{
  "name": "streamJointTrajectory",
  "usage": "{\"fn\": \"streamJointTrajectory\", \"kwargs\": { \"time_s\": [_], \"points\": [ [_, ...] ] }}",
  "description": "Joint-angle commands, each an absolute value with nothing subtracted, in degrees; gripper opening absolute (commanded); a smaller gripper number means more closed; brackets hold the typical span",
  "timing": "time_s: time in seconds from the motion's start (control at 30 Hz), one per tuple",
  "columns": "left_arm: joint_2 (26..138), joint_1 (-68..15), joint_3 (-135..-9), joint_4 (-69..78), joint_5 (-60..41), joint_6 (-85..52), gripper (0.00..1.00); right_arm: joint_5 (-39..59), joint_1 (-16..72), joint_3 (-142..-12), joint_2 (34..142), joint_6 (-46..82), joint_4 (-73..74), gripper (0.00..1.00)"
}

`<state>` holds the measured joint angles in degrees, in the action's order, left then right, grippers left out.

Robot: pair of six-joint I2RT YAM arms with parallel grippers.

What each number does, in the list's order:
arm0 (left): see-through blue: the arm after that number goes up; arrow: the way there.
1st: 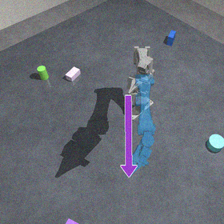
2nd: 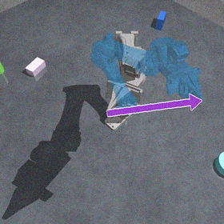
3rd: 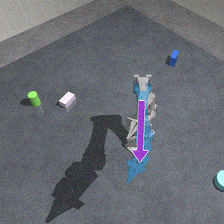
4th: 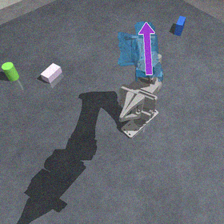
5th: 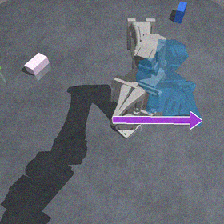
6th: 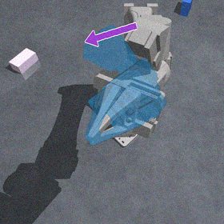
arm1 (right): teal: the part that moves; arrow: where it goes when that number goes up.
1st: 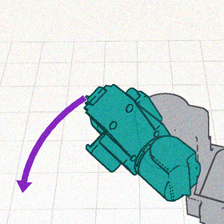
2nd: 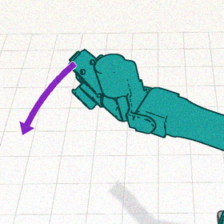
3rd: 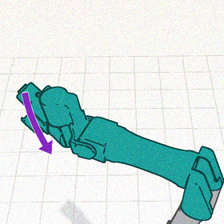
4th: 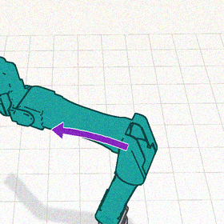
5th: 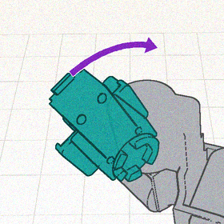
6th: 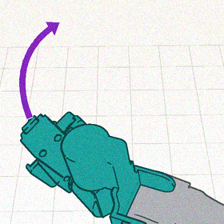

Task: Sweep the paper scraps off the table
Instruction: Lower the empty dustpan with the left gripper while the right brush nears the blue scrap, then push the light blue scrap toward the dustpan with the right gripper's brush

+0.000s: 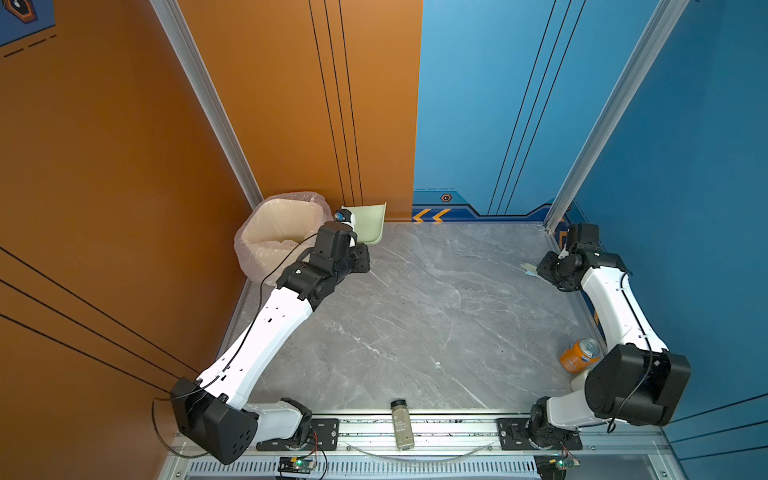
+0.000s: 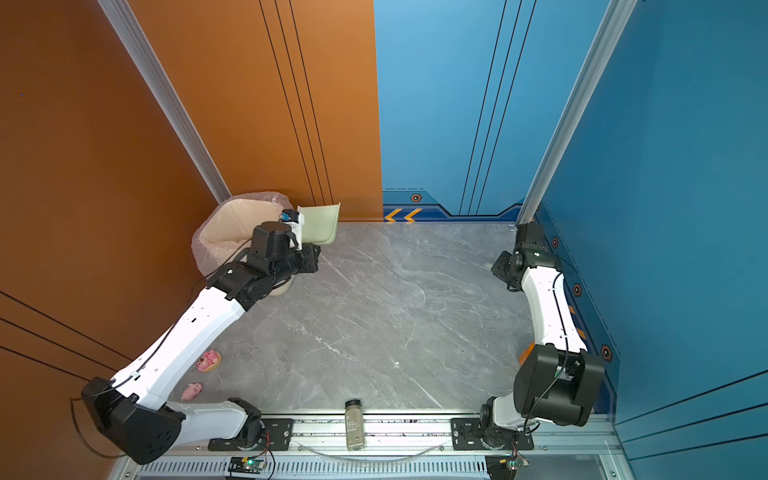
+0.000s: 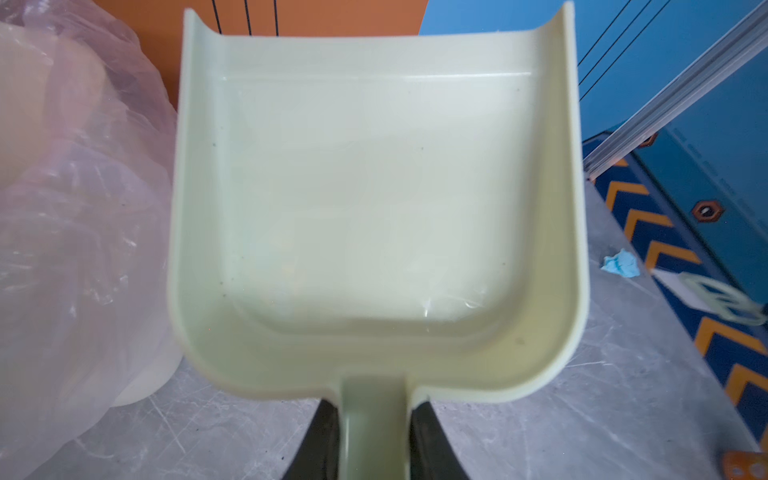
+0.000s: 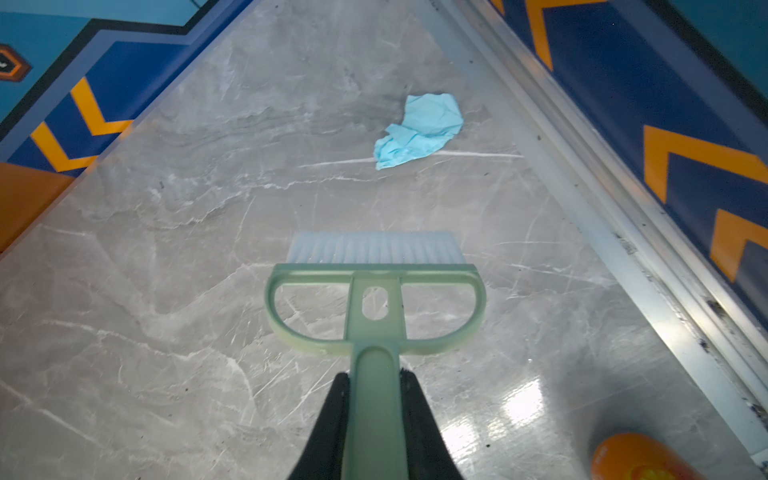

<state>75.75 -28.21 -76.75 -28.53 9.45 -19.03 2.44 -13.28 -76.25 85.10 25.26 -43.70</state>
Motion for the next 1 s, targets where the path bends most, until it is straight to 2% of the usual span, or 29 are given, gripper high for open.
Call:
{"fn": "streamJointTrajectory", "kwargs": {
  "time_s": [0.0, 0.37, 0.97],
  "points": [
    [78.1, -31.7, -76.2, -28.7, 14.8, -13.9, 0.0, -1.2, -15.0, -78.3, 87.4, 24.1, -41.2, 0.0],
    [88.4, -40.8, -75.8, -27.9, 13.7, -11.5, 0.0, -3.1, -18.4, -83.8, 95.8, 23.9, -38.0, 0.0],
    [99.0, -46.2, -73.8, -27.9, 8.5, -12.6, 0.0, -4.8, -16.9, -90.1, 108.9, 21.7, -38.0, 0.0]
  ]
}}
